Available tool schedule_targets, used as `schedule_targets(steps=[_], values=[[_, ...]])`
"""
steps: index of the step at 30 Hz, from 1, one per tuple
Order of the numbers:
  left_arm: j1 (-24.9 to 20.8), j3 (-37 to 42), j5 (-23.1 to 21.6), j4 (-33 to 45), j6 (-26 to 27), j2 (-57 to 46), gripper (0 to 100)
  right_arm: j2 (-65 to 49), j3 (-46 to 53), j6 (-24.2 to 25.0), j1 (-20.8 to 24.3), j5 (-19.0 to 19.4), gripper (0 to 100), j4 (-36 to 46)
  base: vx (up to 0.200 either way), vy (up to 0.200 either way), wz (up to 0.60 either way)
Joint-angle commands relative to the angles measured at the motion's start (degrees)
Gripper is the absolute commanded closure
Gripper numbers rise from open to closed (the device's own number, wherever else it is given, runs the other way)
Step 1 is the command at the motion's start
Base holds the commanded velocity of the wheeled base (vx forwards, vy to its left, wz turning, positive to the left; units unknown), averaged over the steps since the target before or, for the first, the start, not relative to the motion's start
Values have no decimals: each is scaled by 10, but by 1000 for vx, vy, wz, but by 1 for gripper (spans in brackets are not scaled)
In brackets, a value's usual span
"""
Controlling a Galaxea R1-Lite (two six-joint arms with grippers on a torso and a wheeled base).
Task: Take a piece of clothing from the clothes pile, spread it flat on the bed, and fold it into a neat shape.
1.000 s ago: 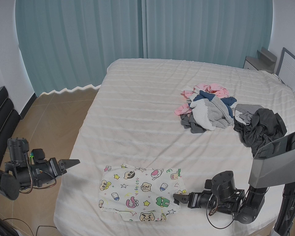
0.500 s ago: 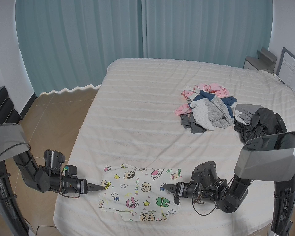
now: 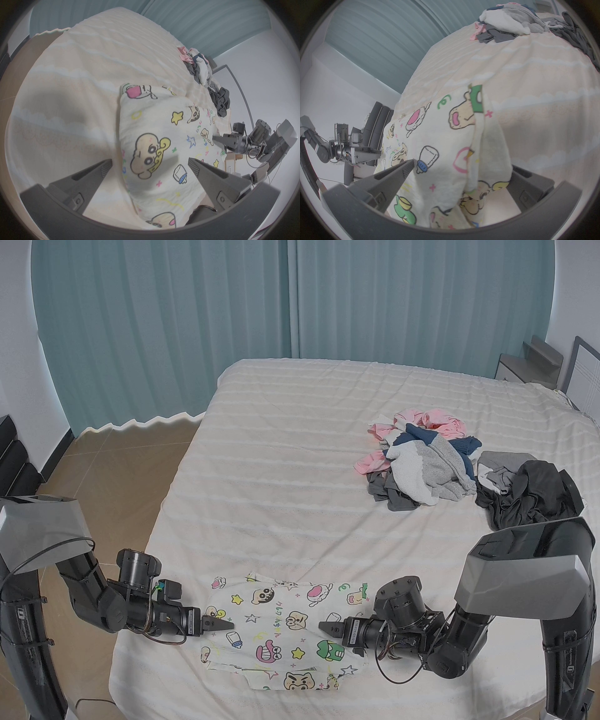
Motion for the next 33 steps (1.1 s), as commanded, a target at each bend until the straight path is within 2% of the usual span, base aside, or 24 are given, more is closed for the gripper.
schedule_targets(steps=[1,11,22,23,33], values=[[-10,-9,1,-13,-12,13,0,10,-10,2,10,0,0,-1,0,0,0],[-29,-22,7,-69,-74,36,0,22,-35,2,13,-5,0,-1,0,0,0],[-40,-20,23,-69,-77,36,0,37,-58,2,26,-6,0,0,0,0,0],[-40,-19,23,-69,-76,36,100,37,-60,2,26,-6,100,-1,0,0,0],[-48,-2,24,-70,-77,19,100,30,-52,1,27,-7,100,-17,0,0,0]])
